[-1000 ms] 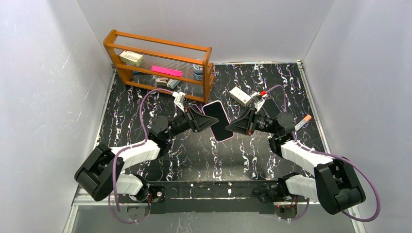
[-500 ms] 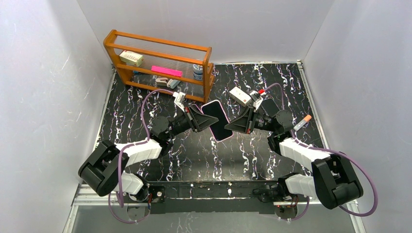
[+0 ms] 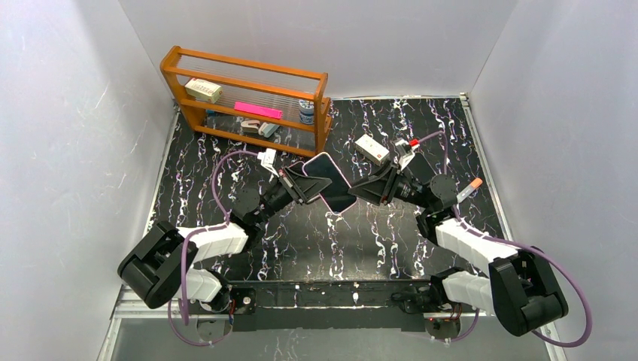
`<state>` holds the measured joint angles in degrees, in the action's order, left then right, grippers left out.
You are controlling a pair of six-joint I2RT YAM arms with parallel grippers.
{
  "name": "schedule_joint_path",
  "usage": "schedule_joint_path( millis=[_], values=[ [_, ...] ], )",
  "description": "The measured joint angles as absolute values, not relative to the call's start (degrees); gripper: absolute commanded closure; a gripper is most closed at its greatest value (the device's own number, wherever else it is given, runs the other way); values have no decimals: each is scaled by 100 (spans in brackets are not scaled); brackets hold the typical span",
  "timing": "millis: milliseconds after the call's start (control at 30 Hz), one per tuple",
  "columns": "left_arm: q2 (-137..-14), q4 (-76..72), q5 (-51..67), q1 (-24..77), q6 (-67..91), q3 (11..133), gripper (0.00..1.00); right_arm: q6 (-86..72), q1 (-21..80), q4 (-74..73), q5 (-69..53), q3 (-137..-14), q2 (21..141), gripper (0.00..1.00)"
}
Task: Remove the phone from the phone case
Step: Pick up the phone at the center of the board, then remove the phone case from the phone.
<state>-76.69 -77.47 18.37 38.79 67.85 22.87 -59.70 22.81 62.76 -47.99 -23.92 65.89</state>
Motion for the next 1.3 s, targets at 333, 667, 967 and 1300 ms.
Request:
schedule_joint_path(
  millis=[333, 667, 967, 1300],
  values=[
    [-7502, -7728, 770, 3881, 7107, 2156, 100, -5688, 2895, 6333, -4069, -2005, 6558, 44],
    [-7367, -7706, 58, 3879, 7308, 2045, 100, -5557, 3614, 6906, -3487, -1990, 7026, 49],
    [-7157, -7653, -158, 3927, 7428, 1940, 100, -5575, 3802, 7428, -3085, -1992, 7367, 54],
    [-7126, -7651, -244, 4051, 7494, 1940, 100, -5734, 3848, 7992, -2976, -2073, 7767, 61]
  ],
)
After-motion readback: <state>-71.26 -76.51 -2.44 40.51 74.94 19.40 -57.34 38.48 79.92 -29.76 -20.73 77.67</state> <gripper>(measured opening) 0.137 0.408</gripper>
